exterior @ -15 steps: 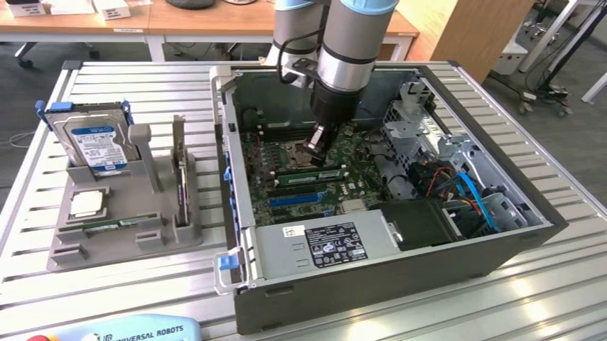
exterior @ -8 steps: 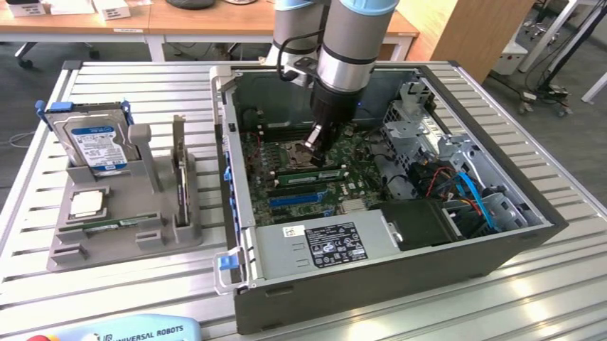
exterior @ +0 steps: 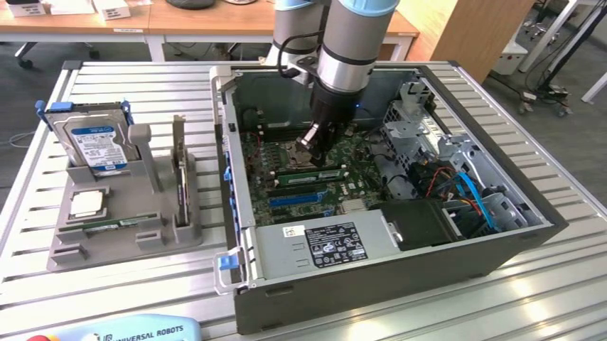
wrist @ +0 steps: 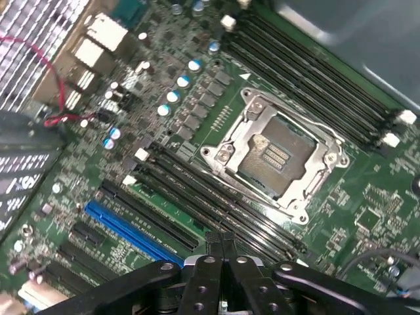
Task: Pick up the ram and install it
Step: 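Press down the ram until it locks into place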
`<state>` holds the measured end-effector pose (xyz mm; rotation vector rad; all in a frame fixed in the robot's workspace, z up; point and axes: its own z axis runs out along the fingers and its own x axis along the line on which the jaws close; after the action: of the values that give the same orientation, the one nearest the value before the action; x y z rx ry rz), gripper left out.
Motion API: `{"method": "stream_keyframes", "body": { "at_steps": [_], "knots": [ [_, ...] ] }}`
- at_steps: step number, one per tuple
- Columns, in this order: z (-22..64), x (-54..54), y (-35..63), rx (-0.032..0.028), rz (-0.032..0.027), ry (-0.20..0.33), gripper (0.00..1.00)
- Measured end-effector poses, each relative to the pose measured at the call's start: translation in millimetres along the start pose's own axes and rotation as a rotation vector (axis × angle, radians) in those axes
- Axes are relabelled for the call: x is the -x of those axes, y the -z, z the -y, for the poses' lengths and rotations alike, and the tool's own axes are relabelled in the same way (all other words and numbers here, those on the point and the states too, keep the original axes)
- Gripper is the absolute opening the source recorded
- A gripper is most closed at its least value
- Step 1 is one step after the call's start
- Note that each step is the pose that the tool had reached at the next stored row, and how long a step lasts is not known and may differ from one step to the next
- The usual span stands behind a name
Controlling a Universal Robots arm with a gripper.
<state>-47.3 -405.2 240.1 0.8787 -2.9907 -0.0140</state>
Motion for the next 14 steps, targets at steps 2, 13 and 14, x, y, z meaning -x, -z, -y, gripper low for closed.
{"method": "stream_keyframes", "body": {
  "at_steps": [2,13,14],
  "knots": [
    [0.0,0.0,-0.2,0.0007,0.0005,-0.031,0.1],
    [0.0,0.0,-1.2,0.0043,0.0032,-0.203,0.1],
    [0.0,0.0,-1.2,0.0046,0.0034,-0.219,0.1]
  ]
}}
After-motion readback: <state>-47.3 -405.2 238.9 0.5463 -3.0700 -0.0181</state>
